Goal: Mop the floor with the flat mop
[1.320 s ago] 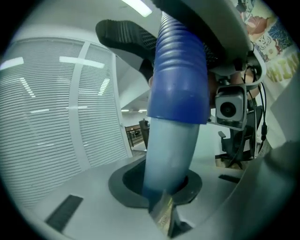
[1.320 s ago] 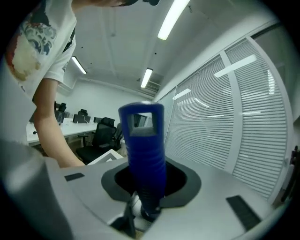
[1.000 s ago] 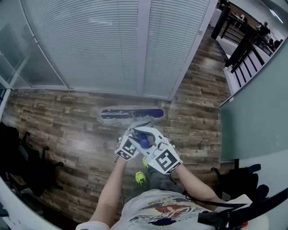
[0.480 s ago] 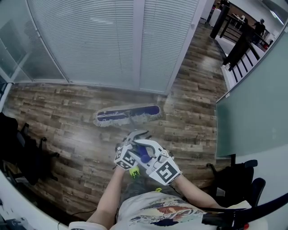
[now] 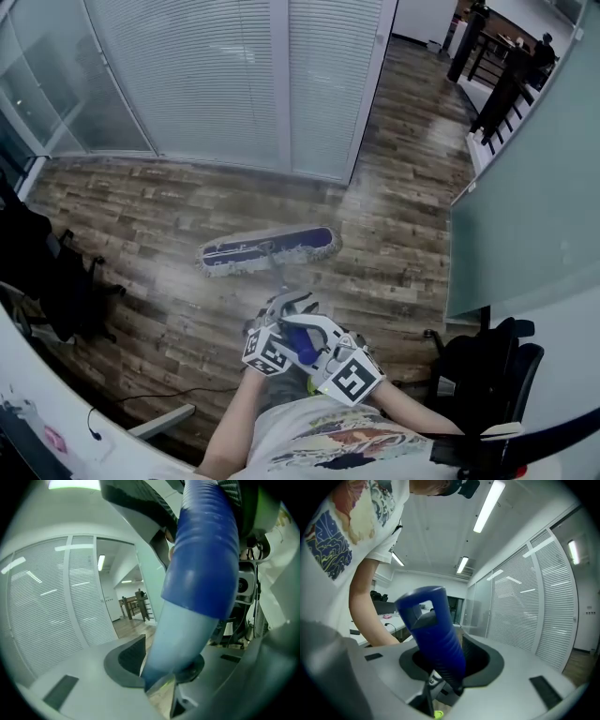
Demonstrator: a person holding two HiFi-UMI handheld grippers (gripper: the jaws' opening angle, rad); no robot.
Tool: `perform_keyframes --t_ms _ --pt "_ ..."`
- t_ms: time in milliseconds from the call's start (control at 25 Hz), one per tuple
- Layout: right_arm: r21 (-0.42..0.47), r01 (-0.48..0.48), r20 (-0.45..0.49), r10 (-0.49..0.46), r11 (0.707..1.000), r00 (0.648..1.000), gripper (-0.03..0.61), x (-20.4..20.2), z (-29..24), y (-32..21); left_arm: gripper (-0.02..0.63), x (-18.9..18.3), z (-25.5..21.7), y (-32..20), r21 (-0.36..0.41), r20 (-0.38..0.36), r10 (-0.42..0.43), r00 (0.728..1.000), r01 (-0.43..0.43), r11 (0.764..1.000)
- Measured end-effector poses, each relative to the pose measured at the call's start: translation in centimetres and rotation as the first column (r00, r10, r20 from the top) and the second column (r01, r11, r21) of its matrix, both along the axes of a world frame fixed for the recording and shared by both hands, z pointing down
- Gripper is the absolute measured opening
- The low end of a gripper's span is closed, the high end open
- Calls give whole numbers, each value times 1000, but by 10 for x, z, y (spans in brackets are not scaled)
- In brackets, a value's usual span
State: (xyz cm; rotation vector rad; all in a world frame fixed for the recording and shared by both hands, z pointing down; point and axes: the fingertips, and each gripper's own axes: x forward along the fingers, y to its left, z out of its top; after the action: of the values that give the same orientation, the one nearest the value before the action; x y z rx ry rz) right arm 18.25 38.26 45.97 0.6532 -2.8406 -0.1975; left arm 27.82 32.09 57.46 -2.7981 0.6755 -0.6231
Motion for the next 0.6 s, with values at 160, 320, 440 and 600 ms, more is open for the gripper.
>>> perform_keyframes --t_ms 160,320,440,600 --pt "-21 53 11 -53 998 999 130 19 -8 71 77 17 -8 69 -18 -6 -34 999 34 999" --pt "-22 70 45 -69 997 997 133 30 -10 103 76 25 -11 98 -11 -11 -64 998 64 998" --pt "-18 86 46 -85 996 995 133 37 0 106 77 32 1 103 -12 12 -42 999 43 999" --pt "-33 109 73 -107 993 992 150 37 -1 95 75 32 -4 93 7 8 -24 1000 23 1000"
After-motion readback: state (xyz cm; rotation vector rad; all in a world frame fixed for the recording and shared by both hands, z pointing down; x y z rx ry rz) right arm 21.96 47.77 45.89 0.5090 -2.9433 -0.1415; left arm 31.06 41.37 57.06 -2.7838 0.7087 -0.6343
